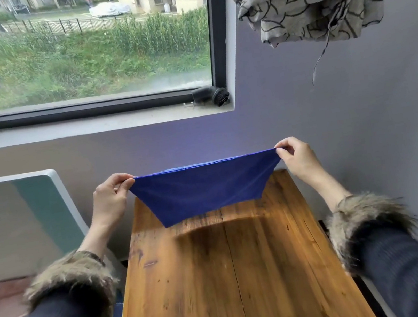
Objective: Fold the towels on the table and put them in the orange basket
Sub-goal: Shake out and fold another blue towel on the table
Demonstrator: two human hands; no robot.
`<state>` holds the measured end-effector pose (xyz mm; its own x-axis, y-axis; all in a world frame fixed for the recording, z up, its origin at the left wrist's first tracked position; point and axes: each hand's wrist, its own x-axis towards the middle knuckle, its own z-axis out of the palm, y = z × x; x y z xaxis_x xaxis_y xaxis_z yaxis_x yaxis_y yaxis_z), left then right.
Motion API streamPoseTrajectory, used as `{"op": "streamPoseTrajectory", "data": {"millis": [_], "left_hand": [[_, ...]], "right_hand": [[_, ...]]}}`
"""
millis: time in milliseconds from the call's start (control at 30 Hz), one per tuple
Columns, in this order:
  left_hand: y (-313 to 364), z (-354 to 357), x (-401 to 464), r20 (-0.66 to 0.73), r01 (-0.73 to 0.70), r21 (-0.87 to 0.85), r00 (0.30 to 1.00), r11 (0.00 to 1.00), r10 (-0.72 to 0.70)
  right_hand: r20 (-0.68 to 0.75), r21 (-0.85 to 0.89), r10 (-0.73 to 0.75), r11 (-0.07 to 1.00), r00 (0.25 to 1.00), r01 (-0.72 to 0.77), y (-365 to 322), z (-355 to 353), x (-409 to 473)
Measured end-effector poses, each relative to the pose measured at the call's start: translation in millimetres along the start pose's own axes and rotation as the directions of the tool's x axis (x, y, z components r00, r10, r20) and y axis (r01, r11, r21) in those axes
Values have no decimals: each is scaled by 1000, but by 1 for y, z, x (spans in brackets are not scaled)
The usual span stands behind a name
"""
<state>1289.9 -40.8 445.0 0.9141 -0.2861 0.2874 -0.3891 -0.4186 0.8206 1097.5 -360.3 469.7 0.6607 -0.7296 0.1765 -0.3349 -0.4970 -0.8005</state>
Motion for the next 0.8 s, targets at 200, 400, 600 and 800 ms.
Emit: {"op": "streamPoseTrajectory", "data": {"millis": [200, 400, 600, 800], "left_hand": [[-57, 6, -70, 332, 170, 75, 925, 983, -185], [-103, 23, -141, 582, 316, 234, 712, 919, -393], [-132, 37, -165, 610, 463, 272, 595, 844, -523], [-144, 58, -147, 508, 416, 274, 703, 867, -497]], "right_hand": [[300, -35, 212, 977, 930, -212, 75, 16, -57], [535, -346, 531, 847, 657, -403, 138, 34, -112], [543, -379, 626, 778, 560, -502, 156, 43, -122], [440, -278, 597, 801, 671, -530, 171, 71, -111]]}}
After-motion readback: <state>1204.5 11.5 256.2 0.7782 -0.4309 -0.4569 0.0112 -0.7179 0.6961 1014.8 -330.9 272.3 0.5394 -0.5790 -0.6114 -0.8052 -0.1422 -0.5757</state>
